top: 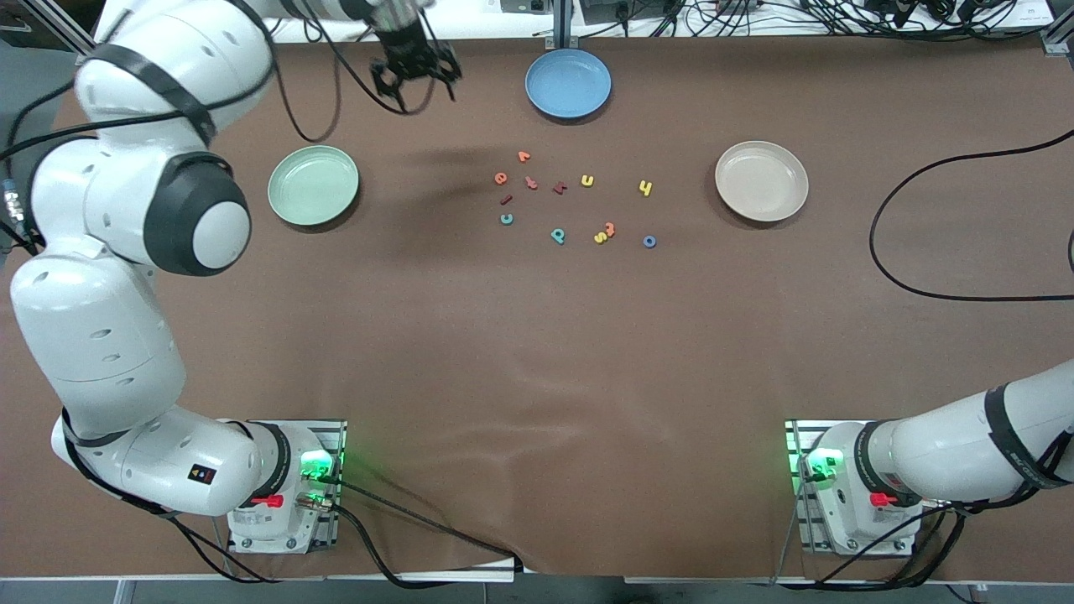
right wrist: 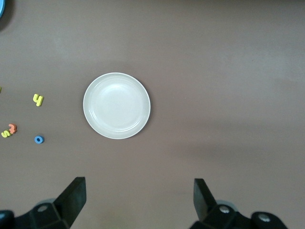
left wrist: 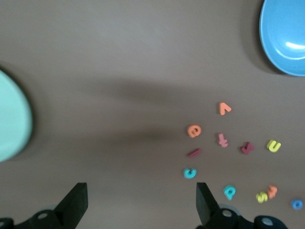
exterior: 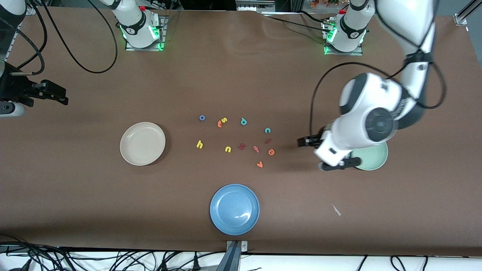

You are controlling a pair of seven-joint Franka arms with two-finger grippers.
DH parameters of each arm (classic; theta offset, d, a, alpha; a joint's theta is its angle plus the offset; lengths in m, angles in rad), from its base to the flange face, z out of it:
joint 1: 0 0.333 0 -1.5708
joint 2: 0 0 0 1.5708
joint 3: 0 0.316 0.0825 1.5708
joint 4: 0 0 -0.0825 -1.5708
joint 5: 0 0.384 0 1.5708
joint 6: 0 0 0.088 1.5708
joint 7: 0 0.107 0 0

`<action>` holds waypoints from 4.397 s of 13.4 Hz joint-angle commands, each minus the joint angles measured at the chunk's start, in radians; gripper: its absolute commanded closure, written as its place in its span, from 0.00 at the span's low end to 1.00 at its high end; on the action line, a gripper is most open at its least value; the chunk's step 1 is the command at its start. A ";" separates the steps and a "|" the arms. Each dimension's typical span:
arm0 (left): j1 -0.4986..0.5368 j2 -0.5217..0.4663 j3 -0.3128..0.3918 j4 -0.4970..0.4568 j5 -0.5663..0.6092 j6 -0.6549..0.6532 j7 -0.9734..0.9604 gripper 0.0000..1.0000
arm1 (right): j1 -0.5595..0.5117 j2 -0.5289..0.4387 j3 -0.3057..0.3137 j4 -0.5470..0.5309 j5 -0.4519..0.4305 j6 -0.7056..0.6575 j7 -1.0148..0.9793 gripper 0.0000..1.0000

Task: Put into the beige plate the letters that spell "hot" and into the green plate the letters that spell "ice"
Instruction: 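Grasp the teal letter c with the left gripper while the right gripper reaches, then drop the teal c on the green plate while the right gripper nears the blue o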

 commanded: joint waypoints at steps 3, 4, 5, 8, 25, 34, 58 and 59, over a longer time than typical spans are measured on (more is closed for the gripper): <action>-0.139 -0.023 0.015 -0.293 -0.029 0.291 -0.096 0.03 | -0.011 0.021 0.005 0.017 0.012 -0.020 -0.004 0.00; -0.157 -0.022 0.015 -0.322 -0.030 0.319 -0.105 0.08 | -0.011 0.016 0.004 0.017 0.008 -0.028 -0.003 0.00; -0.171 -0.016 0.015 -0.340 -0.030 0.347 -0.113 0.12 | -0.012 0.016 0.004 0.017 0.009 -0.048 -0.004 0.00; -0.205 0.030 0.015 -0.351 -0.030 0.391 -0.142 0.16 | -0.015 0.019 0.001 0.016 0.009 -0.093 -0.013 0.00; -0.248 0.112 0.013 -0.338 -0.032 0.511 -0.251 0.52 | -0.070 0.101 0.284 -0.173 0.041 0.152 0.149 0.00; -0.242 0.104 0.015 -0.333 -0.026 0.505 -0.257 0.88 | -0.077 0.134 0.462 -0.520 0.034 0.603 0.382 0.00; 0.504 0.000 0.022 -0.330 0.181 0.180 0.577 0.00 | -0.005 0.351 0.637 -0.731 -0.492 1.075 1.086 0.00; 0.504 -0.011 0.019 -0.309 0.178 0.167 0.570 0.00 | -0.005 0.357 0.637 -0.733 -0.500 1.080 1.090 0.01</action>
